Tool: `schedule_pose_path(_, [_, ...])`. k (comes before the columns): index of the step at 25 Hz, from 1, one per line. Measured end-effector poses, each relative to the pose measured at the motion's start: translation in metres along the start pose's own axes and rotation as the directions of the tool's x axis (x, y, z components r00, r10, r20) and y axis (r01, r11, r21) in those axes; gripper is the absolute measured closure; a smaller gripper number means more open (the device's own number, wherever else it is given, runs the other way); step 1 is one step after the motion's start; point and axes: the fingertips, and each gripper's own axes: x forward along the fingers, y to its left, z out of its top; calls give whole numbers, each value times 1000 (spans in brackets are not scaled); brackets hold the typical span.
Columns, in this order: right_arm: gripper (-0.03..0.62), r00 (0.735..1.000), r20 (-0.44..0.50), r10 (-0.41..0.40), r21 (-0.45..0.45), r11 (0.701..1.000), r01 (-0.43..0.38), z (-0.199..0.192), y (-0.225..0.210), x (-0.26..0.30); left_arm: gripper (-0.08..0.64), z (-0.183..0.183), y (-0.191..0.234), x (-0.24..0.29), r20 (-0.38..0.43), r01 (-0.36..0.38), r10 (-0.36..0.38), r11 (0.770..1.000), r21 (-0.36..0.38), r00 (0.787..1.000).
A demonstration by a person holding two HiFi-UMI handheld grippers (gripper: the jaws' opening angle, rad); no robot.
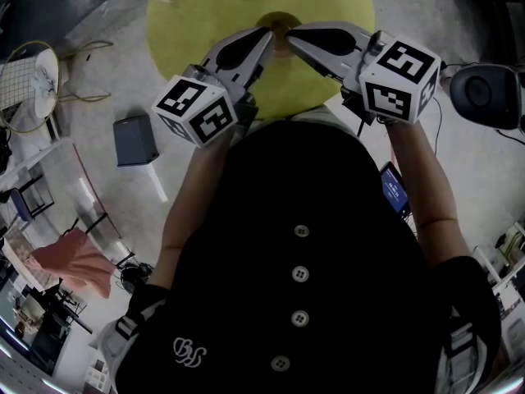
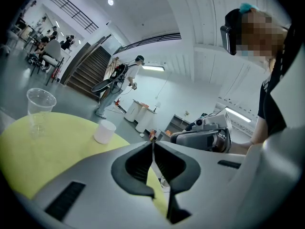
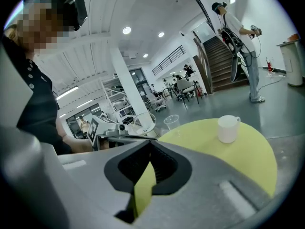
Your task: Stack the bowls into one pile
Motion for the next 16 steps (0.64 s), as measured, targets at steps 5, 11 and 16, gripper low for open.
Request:
schedule_pose_path(5, [588,1000,-27,12,-18,1000,-12,-2,1,2,535,0,0,5,-6,-3,3,1000,0,1000])
schedule_pose_path(11, [588,999,-36,29,-10,1000,-29,-18,10,10,535,-10,5,-3,-9,-19,19,1000,2,1000])
schedule_pose_path(16, [588,999,-36,36,1,999,-36,-16,13,6,535,-9,2,0,-24,-19,19,1000,-11,1000])
